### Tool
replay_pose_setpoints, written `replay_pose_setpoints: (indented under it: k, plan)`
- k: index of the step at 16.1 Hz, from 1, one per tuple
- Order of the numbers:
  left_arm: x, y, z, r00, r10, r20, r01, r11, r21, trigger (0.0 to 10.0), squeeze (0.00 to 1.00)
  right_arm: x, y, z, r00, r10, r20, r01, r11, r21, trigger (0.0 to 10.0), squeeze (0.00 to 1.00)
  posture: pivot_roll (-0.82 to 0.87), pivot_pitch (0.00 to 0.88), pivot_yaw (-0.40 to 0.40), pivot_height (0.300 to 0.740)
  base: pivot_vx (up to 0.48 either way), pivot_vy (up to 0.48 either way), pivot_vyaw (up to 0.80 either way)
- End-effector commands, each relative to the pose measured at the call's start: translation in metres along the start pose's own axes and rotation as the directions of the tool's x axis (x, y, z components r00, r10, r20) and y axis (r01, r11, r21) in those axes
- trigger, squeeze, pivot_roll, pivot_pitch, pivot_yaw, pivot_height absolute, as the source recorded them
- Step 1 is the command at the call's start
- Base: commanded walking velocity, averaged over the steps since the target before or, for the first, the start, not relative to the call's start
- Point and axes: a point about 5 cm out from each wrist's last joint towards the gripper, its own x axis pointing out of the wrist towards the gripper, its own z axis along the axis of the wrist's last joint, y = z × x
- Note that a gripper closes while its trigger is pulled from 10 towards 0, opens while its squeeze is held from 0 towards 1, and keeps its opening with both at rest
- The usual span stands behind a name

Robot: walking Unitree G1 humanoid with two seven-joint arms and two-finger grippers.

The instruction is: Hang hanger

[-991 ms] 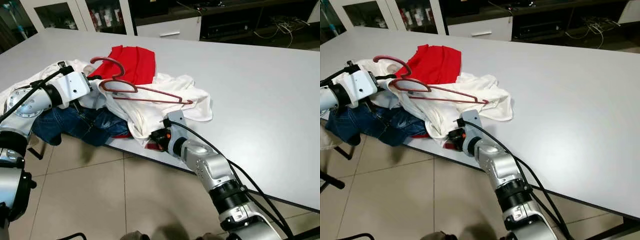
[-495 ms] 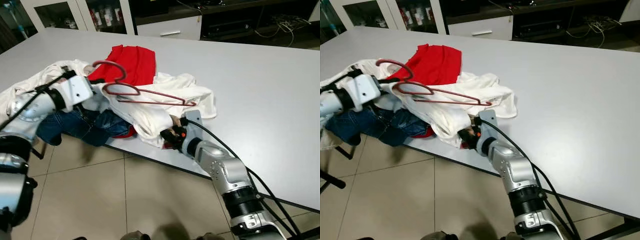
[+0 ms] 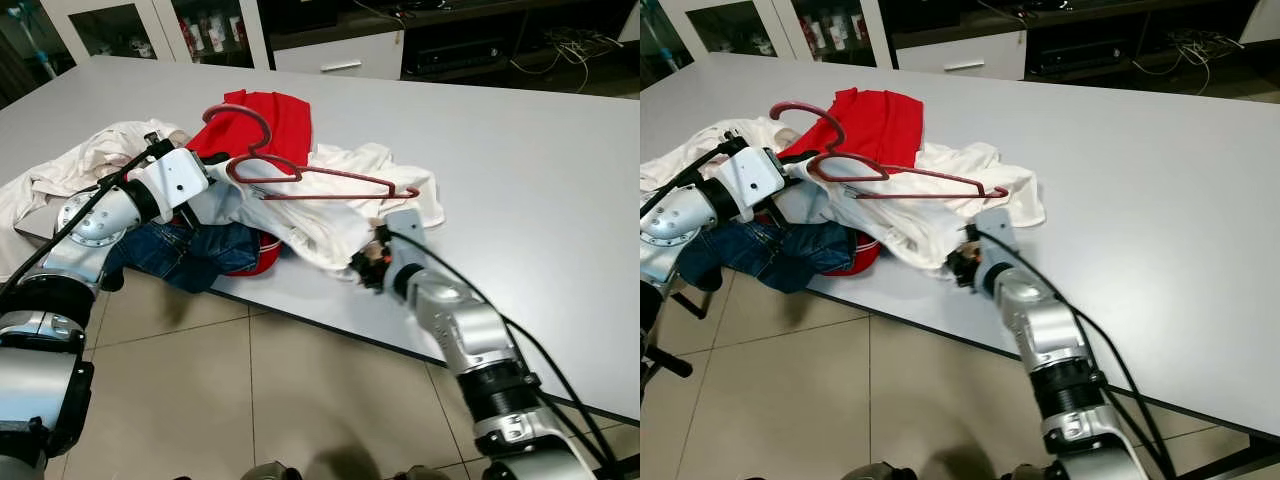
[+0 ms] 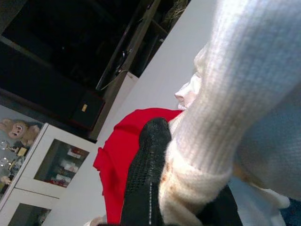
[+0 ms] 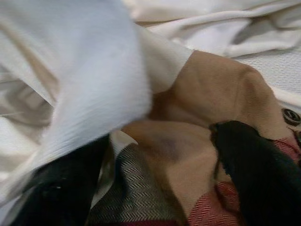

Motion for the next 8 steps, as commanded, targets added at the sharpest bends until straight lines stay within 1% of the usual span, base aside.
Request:
replay_pose_setpoints:
  k: [1,3,4,6,7,8]
  plan:
    - [-0.005,0.005,-0.001,0.999,0.042,-0.004,-0.042,0.999,-0.006,0.0,0.0,-0.003,-0.017,-0.016,0.994,-0.07,-0.079,0.071,0.997,0.011,10.0,1.0,-0.12,0.047,0.146,0.74,0.0,0.0,0.0]
    - [-0.006,0.007,-0.002,0.998,0.055,-0.014,-0.055,0.998,0.002,0.0,0.0,-0.007,-0.029,-0.007,0.992,-0.118,-0.045,0.119,0.993,0.009,10.0,1.0,-0.12,0.047,0.149,0.74,0.0,0.0,0.0]
    - [-0.006,0.008,-0.002,0.998,0.065,-0.02,-0.065,0.998,0.005,0.0,0.0,-0.01,-0.035,0.001,0.99,-0.142,-0.014,0.142,0.989,0.027,10.0,1.0,-0.12,0.047,0.148,0.74,0.0,0.0,0.0]
    - [-0.005,0.007,-0.002,0.997,0.072,-0.022,-0.072,0.997,0.004,0.0,0.0,-0.016,-0.039,0.012,0.989,-0.143,0.03,0.14,0.987,0.083,10.0,1.0,-0.12,0.044,0.149,0.74,0.0,0.0,0.0]
    - [-0.004,0.003,-0.002,0.997,0.072,-0.018,-0.072,0.997,-0.002,0.0,0.0,-0.023,-0.041,0.018,0.991,-0.126,0.051,0.119,0.985,0.125,10.0,0.76,-0.12,0.041,0.15,0.74,0.0,0.0,0.0]
    - [-0.003,0.0,-0.002,0.997,0.07,-0.015,-0.07,0.997,-0.009,0.0,0.0,-0.029,-0.042,0.02,0.991,-0.12,0.063,0.109,0.982,0.156,10.0,0.36,-0.13,0.041,0.15,0.74,0.0,0.0,0.0]
